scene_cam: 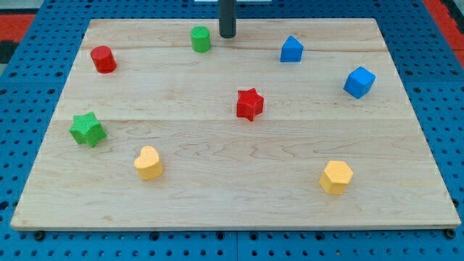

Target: Move the green circle towards the left

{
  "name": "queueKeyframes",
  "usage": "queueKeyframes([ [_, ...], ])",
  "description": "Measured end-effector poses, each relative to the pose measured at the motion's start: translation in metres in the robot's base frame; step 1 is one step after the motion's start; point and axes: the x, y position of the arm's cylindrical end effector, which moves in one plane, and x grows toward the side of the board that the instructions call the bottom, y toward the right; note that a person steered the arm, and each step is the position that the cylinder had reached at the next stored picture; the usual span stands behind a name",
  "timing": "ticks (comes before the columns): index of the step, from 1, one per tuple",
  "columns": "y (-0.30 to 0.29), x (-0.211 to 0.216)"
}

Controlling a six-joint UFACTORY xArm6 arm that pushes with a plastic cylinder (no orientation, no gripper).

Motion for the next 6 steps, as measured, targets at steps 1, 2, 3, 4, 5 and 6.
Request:
queueKeyframes([
  [1, 0.008, -0.002],
  [2, 0.008, -0.002],
  [3, 0.000, -0.002],
  [4, -0.022, -0.001],
  [5, -0.013, -0.004],
  [6, 0.043, -0.010],
])
